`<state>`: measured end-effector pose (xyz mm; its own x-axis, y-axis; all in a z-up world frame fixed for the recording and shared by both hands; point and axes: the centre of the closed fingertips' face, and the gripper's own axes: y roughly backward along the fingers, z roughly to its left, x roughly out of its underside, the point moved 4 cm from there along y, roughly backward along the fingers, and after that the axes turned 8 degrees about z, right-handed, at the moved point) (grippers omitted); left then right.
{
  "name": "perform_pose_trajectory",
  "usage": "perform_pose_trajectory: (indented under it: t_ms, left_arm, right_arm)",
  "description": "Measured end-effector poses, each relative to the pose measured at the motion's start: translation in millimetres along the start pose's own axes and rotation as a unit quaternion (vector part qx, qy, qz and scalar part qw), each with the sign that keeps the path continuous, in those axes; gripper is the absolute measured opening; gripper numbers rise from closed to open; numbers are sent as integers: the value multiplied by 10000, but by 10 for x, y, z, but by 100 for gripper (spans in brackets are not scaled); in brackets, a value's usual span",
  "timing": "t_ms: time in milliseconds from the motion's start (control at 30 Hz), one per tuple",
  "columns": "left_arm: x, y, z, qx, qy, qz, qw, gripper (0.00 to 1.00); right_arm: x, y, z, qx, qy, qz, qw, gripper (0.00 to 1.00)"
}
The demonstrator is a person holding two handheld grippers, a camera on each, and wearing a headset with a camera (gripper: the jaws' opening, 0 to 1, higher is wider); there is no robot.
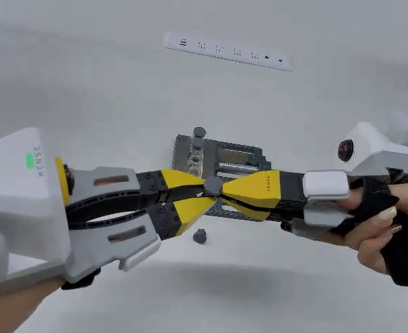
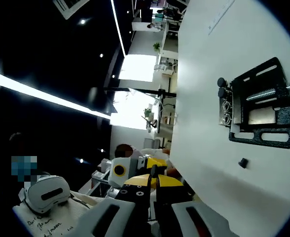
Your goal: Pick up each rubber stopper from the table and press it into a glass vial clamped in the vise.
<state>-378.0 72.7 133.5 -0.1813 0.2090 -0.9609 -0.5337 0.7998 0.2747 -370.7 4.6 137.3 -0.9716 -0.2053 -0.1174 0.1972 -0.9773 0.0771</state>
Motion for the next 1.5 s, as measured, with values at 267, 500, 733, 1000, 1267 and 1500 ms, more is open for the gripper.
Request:
perform_pose_trajectory:
  t_ms: [267,500,733,1000,1267,1500]
  left_arm:
    - [88,-92,42,-65,23,258,9996,2]
    - [84,-43,33,-89,25,257,9996,2]
    - [86,-30,26,-123,-8,219,9997,2]
    - [210,-31,57,-149,1,295,9995,2]
    - [259,-70,47,-120,-22,426,9990,2]
    - [219,-91,-14,-54,-68,551,9984,2]
  right_arm:
    - [-50,54,-37,630,935,300,9932,11]
    - [-66,78,-49,673,923,358,9928,11]
    - [-62,61,-26,702,971,365,9921,11]
    - [-141,122,-10,913,1374,400,9855,10]
    - [-226,113,43,2203,3780,1367,8887,15]
    - [-207,46,99,2704,5265,2297,7726,18]
